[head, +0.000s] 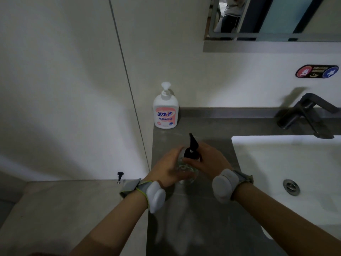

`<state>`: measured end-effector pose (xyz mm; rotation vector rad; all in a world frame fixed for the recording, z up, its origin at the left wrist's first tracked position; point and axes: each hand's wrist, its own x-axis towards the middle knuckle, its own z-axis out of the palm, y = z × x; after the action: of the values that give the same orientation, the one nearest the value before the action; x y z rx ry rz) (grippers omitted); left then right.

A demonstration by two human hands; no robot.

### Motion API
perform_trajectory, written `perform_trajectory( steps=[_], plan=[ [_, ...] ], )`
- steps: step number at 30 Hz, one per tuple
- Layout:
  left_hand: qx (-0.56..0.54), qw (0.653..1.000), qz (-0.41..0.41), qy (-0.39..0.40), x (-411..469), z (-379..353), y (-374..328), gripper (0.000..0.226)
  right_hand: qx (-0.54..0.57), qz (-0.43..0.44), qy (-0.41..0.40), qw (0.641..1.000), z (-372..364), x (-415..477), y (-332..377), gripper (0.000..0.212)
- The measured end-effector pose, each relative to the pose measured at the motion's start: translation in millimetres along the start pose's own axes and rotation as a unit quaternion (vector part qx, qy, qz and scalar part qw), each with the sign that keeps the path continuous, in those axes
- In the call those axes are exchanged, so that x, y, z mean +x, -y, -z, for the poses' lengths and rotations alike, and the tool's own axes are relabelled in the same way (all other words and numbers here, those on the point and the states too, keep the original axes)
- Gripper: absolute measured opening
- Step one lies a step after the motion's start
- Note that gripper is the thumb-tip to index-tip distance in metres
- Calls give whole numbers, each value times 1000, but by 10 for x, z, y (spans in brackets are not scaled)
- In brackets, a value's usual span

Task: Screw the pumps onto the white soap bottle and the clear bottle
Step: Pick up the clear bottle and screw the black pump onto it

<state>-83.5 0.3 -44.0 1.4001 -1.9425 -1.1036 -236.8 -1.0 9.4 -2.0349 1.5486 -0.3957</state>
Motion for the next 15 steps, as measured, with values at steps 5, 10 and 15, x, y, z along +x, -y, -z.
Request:
perform_trajectory(
  steps=[5, 10, 15],
  plan=[
    [25, 1000, 18, 1, 17, -45, 66, 71, 1, -16, -3, 1000, 20, 12, 31, 43],
    [9, 1000, 4, -9, 13, -32, 36, 63, 15, -2, 37, 999, 65, -19, 13, 56],
    [2, 1000, 13, 15, 6, 1, -11, 66, -21, 12, -2, 1000, 87, -27, -38, 43]
  ],
)
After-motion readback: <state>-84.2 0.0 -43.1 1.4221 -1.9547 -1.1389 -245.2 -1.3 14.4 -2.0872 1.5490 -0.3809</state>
